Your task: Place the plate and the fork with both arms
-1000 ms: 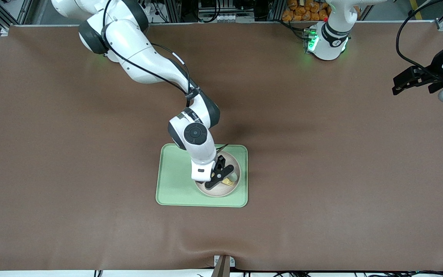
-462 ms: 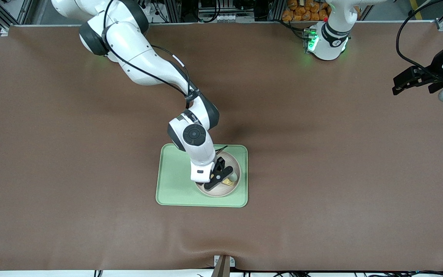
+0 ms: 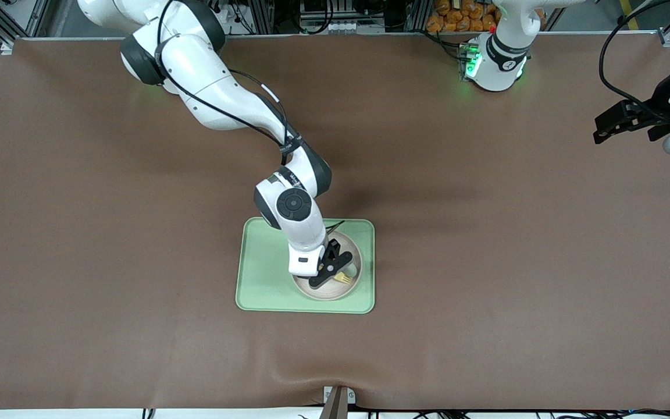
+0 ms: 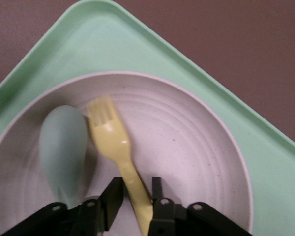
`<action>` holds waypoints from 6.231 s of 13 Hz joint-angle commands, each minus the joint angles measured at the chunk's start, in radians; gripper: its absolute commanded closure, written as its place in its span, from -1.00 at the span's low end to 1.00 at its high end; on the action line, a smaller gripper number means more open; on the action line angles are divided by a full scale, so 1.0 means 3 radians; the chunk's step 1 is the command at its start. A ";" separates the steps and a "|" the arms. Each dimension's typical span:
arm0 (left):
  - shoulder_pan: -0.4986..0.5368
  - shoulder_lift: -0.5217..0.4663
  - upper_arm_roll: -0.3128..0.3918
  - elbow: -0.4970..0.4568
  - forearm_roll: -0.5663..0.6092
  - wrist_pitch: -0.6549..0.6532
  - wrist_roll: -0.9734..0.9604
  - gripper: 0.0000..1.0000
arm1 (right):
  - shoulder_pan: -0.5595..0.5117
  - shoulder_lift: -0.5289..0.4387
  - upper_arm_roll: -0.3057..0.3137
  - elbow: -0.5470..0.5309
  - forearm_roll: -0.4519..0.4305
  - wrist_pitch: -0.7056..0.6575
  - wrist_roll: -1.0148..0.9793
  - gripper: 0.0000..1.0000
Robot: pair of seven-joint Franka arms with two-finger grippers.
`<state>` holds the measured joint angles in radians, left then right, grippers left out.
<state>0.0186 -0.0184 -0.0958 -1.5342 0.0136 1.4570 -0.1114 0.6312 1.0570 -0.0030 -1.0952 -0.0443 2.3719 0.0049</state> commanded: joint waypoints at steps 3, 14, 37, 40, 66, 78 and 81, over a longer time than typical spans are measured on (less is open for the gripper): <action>0.0010 -0.0005 -0.0013 -0.0014 0.0016 0.0047 -0.0007 -1.00 | -0.0018 0.0051 0.0020 0.0020 -0.0047 0.0019 0.0014 0.90; 0.0010 -0.0005 -0.0013 -0.0014 0.0021 0.0047 -0.0007 -1.00 | 0.0003 -0.0102 0.0081 0.0066 0.0107 -0.0241 0.0055 1.00; 0.0010 0.0020 -0.0013 -0.0014 0.0026 0.0093 -0.0007 -1.00 | -0.0744 -0.0967 0.0112 -0.1493 0.0894 0.0260 0.0122 0.94; 0.0015 0.0041 -0.0013 -0.0020 0.0031 0.0093 -0.0007 -1.00 | -0.0754 -0.0982 0.0112 -0.1529 0.0899 0.0209 0.0147 0.53; -0.0021 0.0046 -0.0034 -0.0014 -0.0004 0.0185 -0.0007 -1.00 | -0.1929 -0.2193 0.0082 -0.0742 0.0792 -0.2326 -0.0138 -1.00; -0.0052 0.0015 -0.0095 -0.0014 0.0001 0.0170 -0.0007 -1.00 | -0.2273 -0.3742 -0.0092 -0.1943 0.0327 -0.2680 -0.0200 -1.00; -0.0072 0.0005 -0.0095 -0.0020 0.0001 0.0144 -0.0007 -1.00 | -0.2268 -0.3535 -0.0092 -0.1730 0.0316 -0.2680 -0.0226 -1.00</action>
<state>-0.0002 -0.0024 -0.1226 -1.5387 0.0135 1.5051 -0.1114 -0.0472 -0.0334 -0.0382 -1.6354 0.0697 1.5612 -0.0652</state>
